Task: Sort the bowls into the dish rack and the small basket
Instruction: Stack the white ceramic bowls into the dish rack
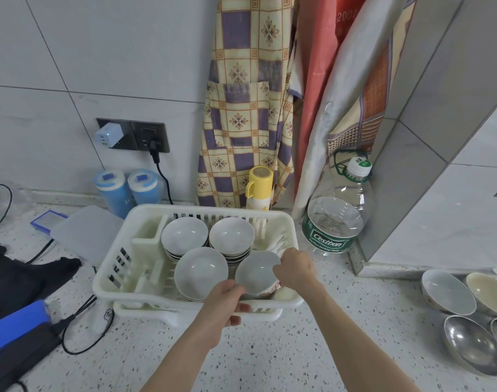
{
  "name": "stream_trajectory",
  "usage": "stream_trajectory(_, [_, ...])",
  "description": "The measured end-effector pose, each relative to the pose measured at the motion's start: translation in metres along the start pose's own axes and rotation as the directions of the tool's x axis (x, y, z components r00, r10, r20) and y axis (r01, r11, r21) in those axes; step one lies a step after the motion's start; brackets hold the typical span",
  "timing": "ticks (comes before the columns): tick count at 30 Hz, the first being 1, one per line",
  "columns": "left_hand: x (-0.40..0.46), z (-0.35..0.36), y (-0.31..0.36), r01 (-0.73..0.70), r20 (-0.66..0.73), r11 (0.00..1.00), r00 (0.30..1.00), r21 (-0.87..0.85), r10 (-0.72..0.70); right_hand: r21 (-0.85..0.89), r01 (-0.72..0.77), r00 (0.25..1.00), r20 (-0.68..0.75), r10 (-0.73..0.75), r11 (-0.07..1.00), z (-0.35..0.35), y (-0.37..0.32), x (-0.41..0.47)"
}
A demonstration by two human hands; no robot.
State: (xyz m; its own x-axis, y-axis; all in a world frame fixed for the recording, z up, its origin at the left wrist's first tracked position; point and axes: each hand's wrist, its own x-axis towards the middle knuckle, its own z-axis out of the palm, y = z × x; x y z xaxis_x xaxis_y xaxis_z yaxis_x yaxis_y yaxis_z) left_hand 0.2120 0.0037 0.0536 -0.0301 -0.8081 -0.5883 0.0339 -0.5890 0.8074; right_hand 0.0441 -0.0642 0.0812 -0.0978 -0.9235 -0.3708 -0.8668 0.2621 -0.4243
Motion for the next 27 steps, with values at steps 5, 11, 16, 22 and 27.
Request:
stream_trajectory(5, [-0.004, 0.004, -0.002, 0.008, -0.009, 1.000, 1.000, 0.014, -0.008, 0.000, -0.028, 0.997, 0.065, 0.028, 1.000, 0.005, -0.003, 0.000])
stream_trajectory(11, [-0.009, 0.004, -0.001, -0.008, 0.000, 0.998, 1.000, 0.068, 0.008, -0.096, -0.034, 0.995, 0.087, 0.043, 0.995, 0.012, -0.004, 0.002])
stream_trajectory(16, [-0.009, 0.006, 0.000, -0.020, -0.004, 0.994, 1.000, 0.110, 0.021, -0.245, -0.034, 0.999, 0.030, 0.043, 0.969, 0.021, -0.004, 0.005])
stream_trajectory(22, [-0.010, 0.004, 0.004, 0.002, -0.020, 0.991, 1.000, 0.132, 0.000, -0.426, -0.027, 1.000, -0.018, 0.022, 0.904, 0.030, -0.006, 0.003])
stream_trajectory(27, [-0.007, 0.002, 0.006, -0.010, -0.051, 0.988, 0.999, 0.153, 0.018, -0.464, -0.007, 0.999, -0.044, -0.016, 0.886, 0.035, -0.002, -0.002])
